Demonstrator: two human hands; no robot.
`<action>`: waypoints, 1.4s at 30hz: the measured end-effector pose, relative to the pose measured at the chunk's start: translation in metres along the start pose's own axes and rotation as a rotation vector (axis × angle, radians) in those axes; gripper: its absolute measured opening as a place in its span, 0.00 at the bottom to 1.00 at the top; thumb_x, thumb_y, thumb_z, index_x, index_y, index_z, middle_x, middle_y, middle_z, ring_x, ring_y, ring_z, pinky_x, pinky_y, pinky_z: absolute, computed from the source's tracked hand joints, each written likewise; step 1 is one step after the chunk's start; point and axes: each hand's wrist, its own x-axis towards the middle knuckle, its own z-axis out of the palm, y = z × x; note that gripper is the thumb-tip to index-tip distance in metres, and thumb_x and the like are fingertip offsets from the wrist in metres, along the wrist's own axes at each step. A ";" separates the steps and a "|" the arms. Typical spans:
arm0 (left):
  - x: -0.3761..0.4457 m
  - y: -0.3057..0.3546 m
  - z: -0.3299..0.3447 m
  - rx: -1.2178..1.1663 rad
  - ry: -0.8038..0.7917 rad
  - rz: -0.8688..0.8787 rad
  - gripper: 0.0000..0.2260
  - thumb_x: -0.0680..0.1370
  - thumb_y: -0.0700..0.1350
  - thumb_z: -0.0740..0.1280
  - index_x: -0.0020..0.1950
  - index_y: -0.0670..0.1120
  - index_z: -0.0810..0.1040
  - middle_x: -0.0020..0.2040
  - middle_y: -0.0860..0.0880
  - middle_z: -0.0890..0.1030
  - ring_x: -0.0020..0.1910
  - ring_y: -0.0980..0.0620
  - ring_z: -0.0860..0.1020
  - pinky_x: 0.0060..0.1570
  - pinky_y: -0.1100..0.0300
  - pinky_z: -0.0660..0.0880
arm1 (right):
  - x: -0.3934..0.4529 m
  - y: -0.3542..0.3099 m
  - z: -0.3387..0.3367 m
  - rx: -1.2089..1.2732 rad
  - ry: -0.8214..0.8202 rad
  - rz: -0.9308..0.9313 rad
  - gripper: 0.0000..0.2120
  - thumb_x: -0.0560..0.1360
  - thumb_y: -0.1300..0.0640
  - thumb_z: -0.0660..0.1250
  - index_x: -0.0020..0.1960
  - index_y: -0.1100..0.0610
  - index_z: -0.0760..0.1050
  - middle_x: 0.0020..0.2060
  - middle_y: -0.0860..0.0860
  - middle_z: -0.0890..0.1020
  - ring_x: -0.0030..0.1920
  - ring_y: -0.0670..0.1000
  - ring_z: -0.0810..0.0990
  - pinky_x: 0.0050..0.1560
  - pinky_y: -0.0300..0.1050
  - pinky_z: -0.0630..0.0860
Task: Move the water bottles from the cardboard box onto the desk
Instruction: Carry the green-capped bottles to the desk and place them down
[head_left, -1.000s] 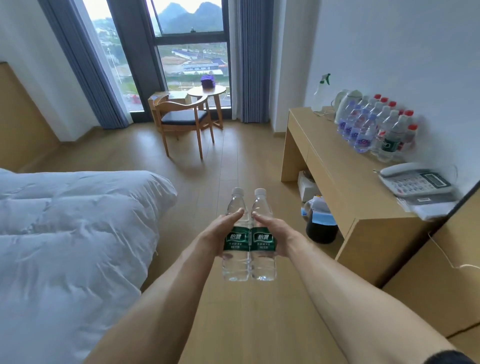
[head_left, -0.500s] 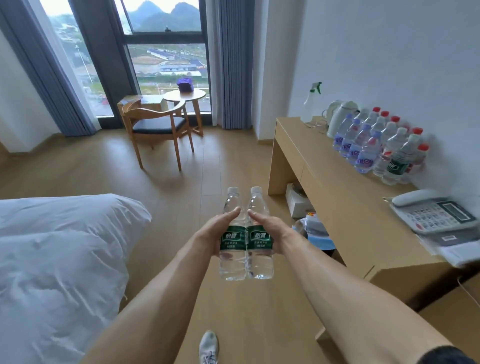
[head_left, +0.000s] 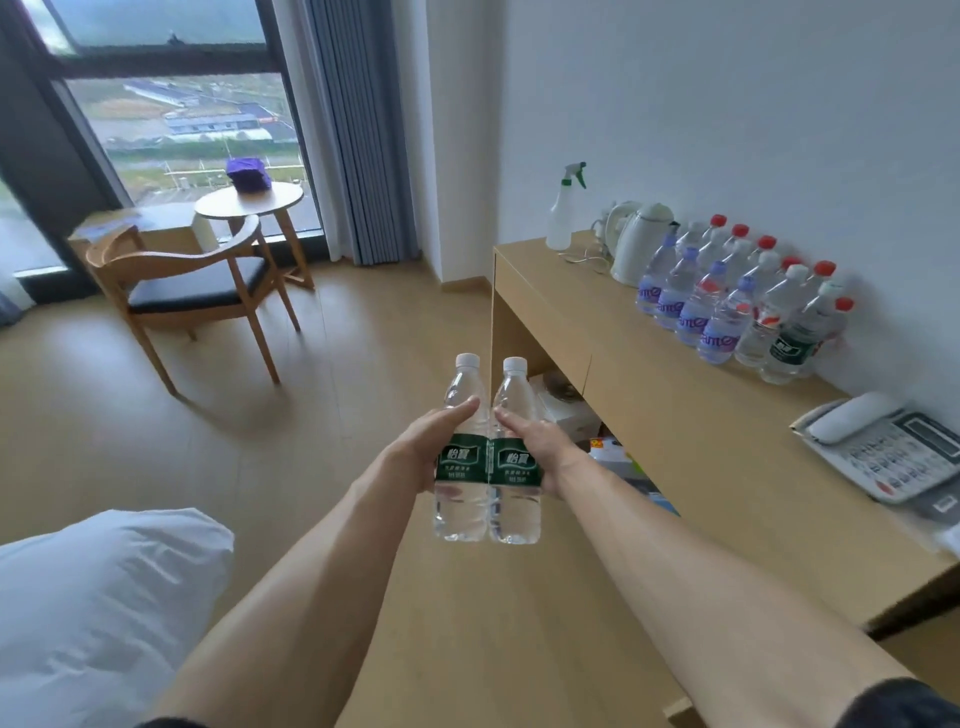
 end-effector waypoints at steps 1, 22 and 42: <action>0.009 0.007 -0.002 0.000 -0.010 0.006 0.27 0.76 0.65 0.69 0.64 0.46 0.78 0.56 0.40 0.85 0.50 0.41 0.85 0.55 0.40 0.80 | 0.008 -0.003 0.000 0.000 0.020 -0.008 0.30 0.74 0.46 0.75 0.68 0.61 0.71 0.57 0.65 0.83 0.55 0.65 0.84 0.59 0.63 0.80; 0.249 0.171 0.122 0.177 -0.161 0.144 0.26 0.77 0.58 0.72 0.69 0.45 0.74 0.61 0.35 0.82 0.60 0.34 0.81 0.62 0.35 0.76 | 0.179 -0.113 -0.177 0.184 0.378 -0.164 0.31 0.69 0.44 0.79 0.62 0.62 0.75 0.52 0.67 0.84 0.47 0.64 0.85 0.52 0.63 0.82; 0.387 0.205 0.339 0.453 -0.609 0.317 0.21 0.74 0.53 0.77 0.63 0.50 0.77 0.56 0.46 0.85 0.51 0.46 0.85 0.48 0.50 0.83 | 0.165 -0.124 -0.384 0.352 0.853 -0.331 0.12 0.72 0.48 0.77 0.52 0.53 0.84 0.47 0.56 0.87 0.48 0.58 0.87 0.50 0.54 0.83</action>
